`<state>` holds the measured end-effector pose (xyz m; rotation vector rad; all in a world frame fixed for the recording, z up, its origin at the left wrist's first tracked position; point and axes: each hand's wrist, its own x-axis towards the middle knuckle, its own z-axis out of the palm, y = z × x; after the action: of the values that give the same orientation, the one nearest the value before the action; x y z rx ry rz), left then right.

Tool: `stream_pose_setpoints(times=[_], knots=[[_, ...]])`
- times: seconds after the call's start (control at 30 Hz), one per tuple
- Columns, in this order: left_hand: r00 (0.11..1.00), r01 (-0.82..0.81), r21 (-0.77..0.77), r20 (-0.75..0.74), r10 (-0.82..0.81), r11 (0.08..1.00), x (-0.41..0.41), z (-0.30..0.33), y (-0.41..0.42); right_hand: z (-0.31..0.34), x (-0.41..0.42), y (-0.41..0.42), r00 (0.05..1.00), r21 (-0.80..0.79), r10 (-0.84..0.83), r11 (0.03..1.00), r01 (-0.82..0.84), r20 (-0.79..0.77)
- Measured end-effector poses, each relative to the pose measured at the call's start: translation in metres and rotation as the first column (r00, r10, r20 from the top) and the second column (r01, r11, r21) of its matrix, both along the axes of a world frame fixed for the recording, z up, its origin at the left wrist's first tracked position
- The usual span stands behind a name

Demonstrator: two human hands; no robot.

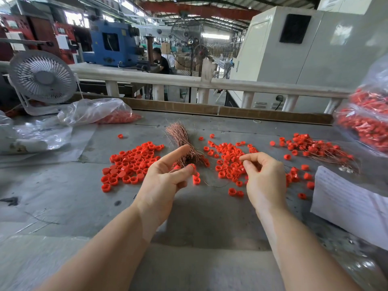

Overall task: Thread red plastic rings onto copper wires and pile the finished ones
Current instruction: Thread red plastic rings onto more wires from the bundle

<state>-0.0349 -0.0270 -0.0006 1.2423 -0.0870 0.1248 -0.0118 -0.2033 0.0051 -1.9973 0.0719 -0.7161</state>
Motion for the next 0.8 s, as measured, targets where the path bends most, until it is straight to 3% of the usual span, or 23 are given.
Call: stream_pose_setpoints(times=[0.2, 0.43, 0.57, 0.8], knots=[[0.998, -0.058, 0.045, 0.005, 0.058, 0.997, 0.0, -0.001, 0.001, 0.0, 0.0, -0.003, 0.997, -0.049, -0.071, 0.996, 0.069, -0.035], [0.989, -0.019, 0.361, 0.145, -0.036, 0.932, -0.006, 0.002, -0.009, 0.007, -0.012, 0.006, 0.986, -0.248, -0.159, 0.954, 0.166, 0.048], [0.969, -0.06, 0.563, 0.233, -0.088, 0.824, -0.008, 0.001, -0.015, 0.01, -0.015, 0.01, 0.989, -0.251, -0.084, 0.961, 0.113, 0.124], [0.946, -0.079, 0.689, 0.281, -0.164, 0.721, -0.012, 0.002, -0.02, 0.014, -0.019, 0.015, 0.97, -0.267, 0.222, 0.945, -0.189, 0.099]])
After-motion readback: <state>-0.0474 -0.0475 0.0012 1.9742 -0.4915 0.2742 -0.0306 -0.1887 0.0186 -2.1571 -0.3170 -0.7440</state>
